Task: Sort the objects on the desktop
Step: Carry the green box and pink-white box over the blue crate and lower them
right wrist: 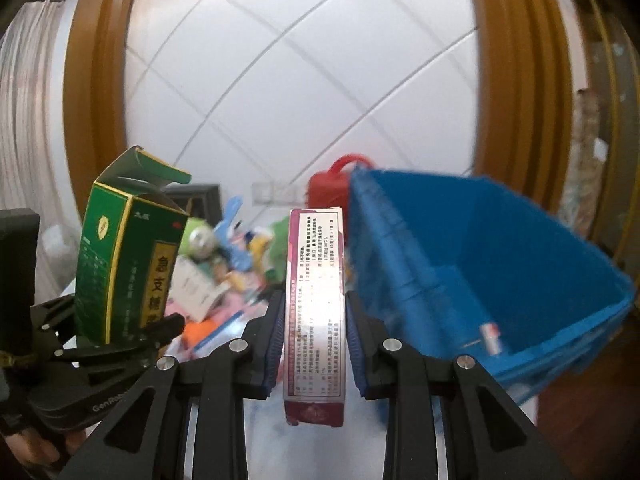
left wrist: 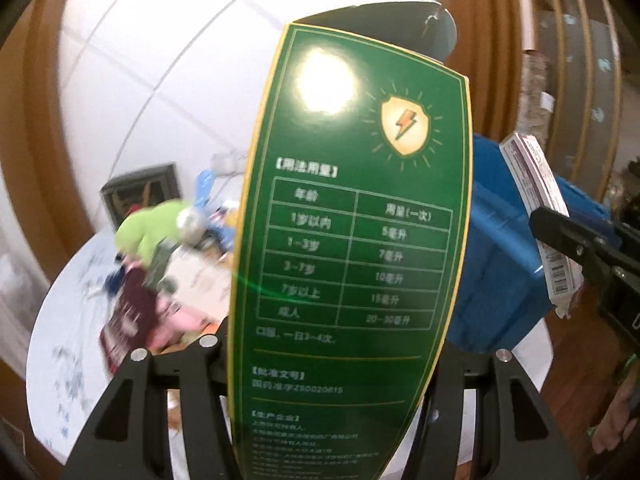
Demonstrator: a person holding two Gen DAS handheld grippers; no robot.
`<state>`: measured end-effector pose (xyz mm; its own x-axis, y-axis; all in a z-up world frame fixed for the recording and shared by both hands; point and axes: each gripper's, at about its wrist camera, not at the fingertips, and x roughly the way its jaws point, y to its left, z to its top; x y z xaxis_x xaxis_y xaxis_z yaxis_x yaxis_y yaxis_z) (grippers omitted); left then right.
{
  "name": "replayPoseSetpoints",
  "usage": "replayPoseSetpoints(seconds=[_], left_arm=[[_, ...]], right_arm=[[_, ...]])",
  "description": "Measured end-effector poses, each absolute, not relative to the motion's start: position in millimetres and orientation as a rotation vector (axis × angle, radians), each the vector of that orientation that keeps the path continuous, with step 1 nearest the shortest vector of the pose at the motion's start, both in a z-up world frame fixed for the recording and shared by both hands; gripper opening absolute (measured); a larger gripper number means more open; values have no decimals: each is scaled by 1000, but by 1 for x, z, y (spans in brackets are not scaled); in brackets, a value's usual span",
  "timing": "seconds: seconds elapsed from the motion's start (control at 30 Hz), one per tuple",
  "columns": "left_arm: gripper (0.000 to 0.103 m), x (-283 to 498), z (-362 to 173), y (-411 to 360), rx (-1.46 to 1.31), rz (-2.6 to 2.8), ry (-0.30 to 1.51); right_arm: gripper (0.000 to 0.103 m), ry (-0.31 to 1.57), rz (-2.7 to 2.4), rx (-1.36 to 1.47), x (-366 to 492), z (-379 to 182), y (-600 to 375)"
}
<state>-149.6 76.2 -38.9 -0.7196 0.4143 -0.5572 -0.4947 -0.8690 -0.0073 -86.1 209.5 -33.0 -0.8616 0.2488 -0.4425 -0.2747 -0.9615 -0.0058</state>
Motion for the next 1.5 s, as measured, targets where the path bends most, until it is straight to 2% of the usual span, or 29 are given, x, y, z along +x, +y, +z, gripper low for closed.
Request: replayPoseSetpoints(seconds=[0.27, 0.33, 0.4, 0.53, 0.7, 1.03, 1.37, 1.43, 1.5], left_arm=[[55, -140, 4, 223, -699, 2419, 204], [58, -141, 13, 265, -701, 2408, 212], [59, -142, 25, 306, -629, 2483, 303], [53, -172, 45, 361, -788, 2342, 248], [52, -197, 49, 432, -858, 2387, 348], [52, -234, -25, 471, -1163, 2323, 407], [55, -250, -58, 470, -1369, 2263, 432], [55, -246, -57, 470, -1364, 2280, 442], [55, -244, -57, 468, -1365, 2283, 436]], right_arm=[[28, 65, 2710, -533, -54, 1, 326], [28, 80, 2688, -554, -49, 6, 368], [28, 88, 2669, -590, -45, 13, 411], [28, 93, 2649, -699, -56, 20, 479], [28, 41, 2637, -814, -87, 35, 538], [28, 15, 2610, -1144, -140, -23, 579], [29, 59, 2564, -1400, -169, -66, 593], [36, 49, 2560, -1406, -167, -65, 592], [58, 40, 2549, -1414, -165, -65, 592]])
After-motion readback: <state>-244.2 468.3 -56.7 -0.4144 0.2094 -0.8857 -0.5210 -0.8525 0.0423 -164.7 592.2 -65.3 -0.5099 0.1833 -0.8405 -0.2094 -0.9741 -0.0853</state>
